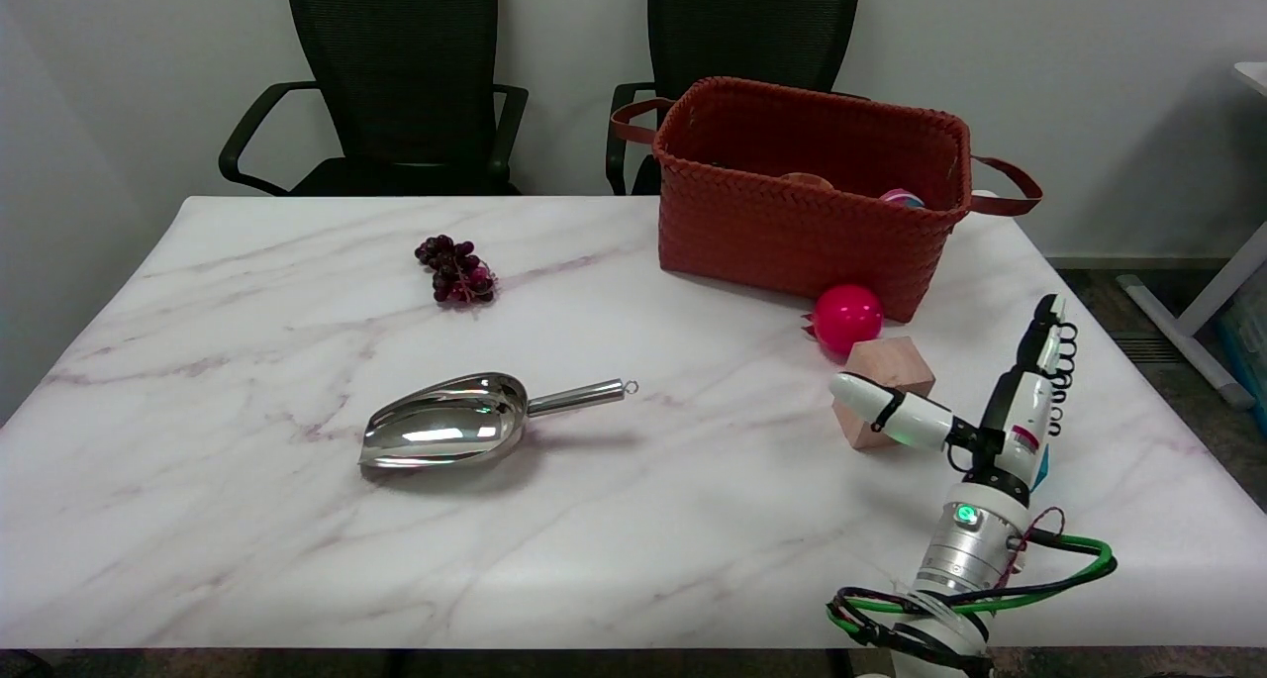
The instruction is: Pick up the wooden rectangular block.
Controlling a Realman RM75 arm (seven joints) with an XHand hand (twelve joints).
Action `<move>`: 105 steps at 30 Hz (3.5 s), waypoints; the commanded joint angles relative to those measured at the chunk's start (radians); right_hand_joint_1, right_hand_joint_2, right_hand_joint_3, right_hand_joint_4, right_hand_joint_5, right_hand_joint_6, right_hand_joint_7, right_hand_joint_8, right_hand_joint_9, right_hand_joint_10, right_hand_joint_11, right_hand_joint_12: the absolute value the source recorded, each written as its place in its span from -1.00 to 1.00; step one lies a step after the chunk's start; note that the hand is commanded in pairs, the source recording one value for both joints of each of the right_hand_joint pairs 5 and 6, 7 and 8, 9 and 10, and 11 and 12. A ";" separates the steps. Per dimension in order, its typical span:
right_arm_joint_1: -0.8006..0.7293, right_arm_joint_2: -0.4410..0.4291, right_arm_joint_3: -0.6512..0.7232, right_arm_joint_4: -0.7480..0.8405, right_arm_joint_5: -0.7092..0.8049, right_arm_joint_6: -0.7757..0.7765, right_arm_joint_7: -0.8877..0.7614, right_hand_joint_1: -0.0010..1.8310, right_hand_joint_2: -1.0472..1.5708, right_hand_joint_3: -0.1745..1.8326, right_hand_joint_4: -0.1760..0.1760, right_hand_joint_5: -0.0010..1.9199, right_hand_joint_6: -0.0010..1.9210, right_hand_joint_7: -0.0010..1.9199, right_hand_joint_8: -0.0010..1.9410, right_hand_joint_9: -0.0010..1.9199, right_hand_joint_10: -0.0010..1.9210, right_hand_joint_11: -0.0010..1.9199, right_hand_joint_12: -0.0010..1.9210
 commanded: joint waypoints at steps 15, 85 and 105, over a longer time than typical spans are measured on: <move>0.023 0.004 0.073 -0.074 0.059 -0.243 0.203 0.09 -0.05 -0.83 0.00 -1.00 -1.00 -1.00 -1.00 -1.00 -1.00 -1.00 -1.00; 0.024 -0.009 0.032 -0.057 0.059 -0.295 0.225 0.29 0.25 -0.27 0.00 0.25 0.25 0.17 0.16 -0.06 -0.06 -0.33 -0.33; 0.063 0.000 0.043 0.030 -0.093 -0.294 0.225 0.27 0.51 -0.02 0.00 0.44 0.43 0.41 0.40 0.28 0.28 0.27 0.27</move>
